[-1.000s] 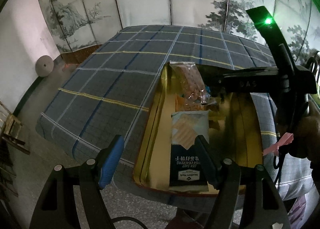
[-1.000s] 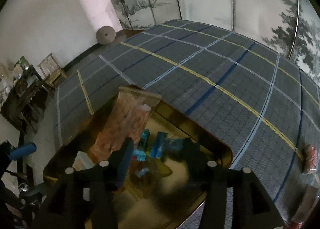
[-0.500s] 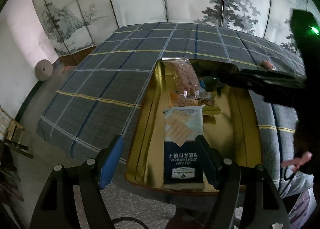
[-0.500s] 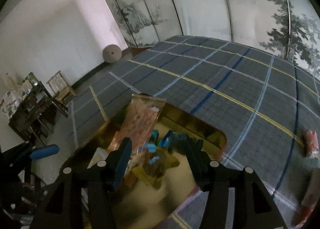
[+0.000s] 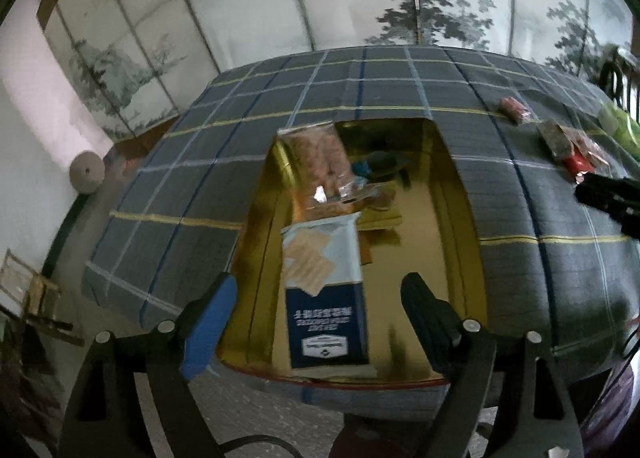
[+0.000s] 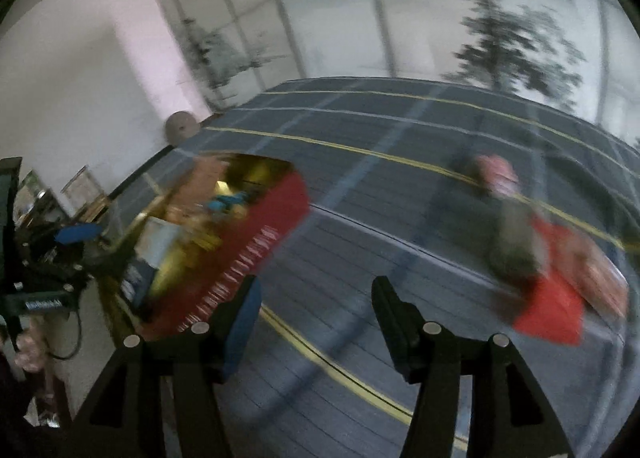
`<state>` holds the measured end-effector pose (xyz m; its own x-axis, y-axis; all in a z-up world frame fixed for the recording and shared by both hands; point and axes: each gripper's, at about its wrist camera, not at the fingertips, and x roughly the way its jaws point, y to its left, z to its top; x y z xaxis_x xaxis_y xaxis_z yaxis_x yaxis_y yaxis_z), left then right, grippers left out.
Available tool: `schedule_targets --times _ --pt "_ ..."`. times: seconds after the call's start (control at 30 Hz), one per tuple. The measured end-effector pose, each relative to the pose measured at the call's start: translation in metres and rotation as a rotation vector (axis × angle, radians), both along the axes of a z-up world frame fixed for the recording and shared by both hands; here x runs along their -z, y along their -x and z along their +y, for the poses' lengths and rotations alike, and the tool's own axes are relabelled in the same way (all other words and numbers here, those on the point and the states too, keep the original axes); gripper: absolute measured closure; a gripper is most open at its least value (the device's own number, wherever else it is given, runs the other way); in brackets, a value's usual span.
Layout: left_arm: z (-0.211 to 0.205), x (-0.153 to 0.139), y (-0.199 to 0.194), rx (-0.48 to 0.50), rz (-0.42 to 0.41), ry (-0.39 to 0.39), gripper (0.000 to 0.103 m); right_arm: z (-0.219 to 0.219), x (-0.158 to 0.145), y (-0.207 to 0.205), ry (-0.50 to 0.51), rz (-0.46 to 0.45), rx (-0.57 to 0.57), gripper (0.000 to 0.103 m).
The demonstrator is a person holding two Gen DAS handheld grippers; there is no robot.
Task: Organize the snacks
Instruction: 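Grasp the pink patterned candy with the left gripper while the right gripper reaches the snack bag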
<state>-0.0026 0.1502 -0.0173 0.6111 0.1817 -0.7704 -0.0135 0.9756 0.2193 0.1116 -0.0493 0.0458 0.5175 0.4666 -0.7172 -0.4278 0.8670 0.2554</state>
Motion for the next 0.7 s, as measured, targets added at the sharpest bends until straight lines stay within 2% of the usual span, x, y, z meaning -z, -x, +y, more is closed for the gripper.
schedule_targets --times 0.17,0.37,0.57,0.7 --pt "-0.028 -0.006 -0.002 0.072 0.006 -0.021 0.022 -0.073 0.008 0.008 0.026 0.005 0.159 0.044" --pt "-0.068 -0.015 -0.017 0.177 0.041 -0.007 0.022 -0.163 0.014 0.021 0.092 -0.005 0.389 0.044" --pt "-0.115 -0.026 -0.06 0.293 0.108 0.11 0.021 -0.221 0.024 0.026 0.133 0.005 0.514 0.044" --pt "-0.152 -0.028 -0.109 0.331 0.154 0.182 0.021 -0.237 0.031 0.025 0.133 0.007 0.541 0.044"
